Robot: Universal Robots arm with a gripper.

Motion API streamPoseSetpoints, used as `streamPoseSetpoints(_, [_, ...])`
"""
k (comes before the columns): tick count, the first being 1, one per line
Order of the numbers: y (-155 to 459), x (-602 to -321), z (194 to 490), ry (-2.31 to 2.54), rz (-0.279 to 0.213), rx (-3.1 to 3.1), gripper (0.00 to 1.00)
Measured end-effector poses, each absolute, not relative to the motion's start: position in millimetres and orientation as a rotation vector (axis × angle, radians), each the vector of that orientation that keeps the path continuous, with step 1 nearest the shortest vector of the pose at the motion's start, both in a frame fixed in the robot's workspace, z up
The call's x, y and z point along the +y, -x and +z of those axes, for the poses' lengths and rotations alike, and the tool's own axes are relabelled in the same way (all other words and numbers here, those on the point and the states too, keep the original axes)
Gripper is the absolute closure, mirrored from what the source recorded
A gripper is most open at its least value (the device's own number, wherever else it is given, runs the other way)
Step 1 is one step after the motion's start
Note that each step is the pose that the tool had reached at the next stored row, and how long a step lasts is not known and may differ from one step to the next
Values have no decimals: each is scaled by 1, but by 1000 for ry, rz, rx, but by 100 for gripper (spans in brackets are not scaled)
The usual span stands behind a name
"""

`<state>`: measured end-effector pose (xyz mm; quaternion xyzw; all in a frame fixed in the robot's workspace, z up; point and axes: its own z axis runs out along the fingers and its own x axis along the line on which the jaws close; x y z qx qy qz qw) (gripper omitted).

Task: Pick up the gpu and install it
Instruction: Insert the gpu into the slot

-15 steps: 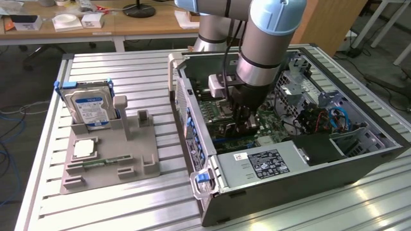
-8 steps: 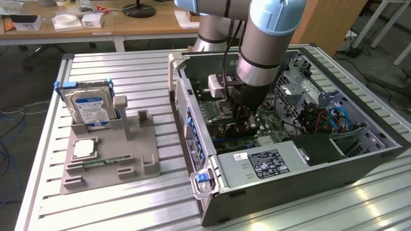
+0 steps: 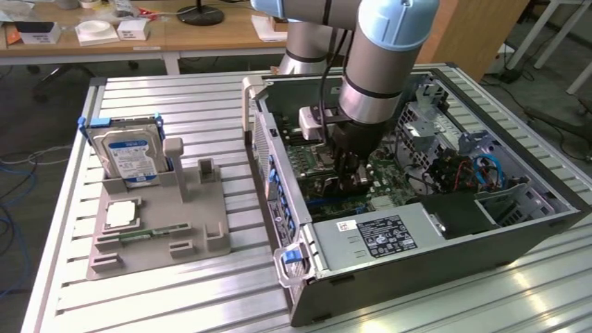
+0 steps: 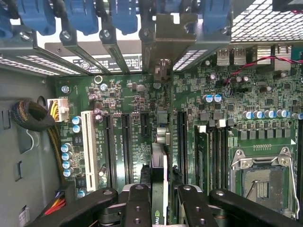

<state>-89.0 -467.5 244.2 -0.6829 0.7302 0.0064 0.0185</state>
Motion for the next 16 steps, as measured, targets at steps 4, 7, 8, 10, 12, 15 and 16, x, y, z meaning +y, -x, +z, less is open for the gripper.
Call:
streamPoseSetpoints(4, [89, -467, 243, 2140, 20, 2249, 73])
streamPoseSetpoints(7, [89, -467, 243, 2147, 20, 2243, 73])
streamPoseSetpoints(8, [89, -467, 243, 2147, 20, 2243, 73])
streamPoseSetpoints(10, [90, -467, 243, 2147, 20, 2243, 73])
streamPoseSetpoints(12, [90, -467, 242, 2147, 20, 2243, 73])
streamPoseSetpoints(15, [90, -467, 240, 2148, 20, 2243, 73])
streamPoseSetpoints(16, [90, -467, 240, 2147, 20, 2243, 73])
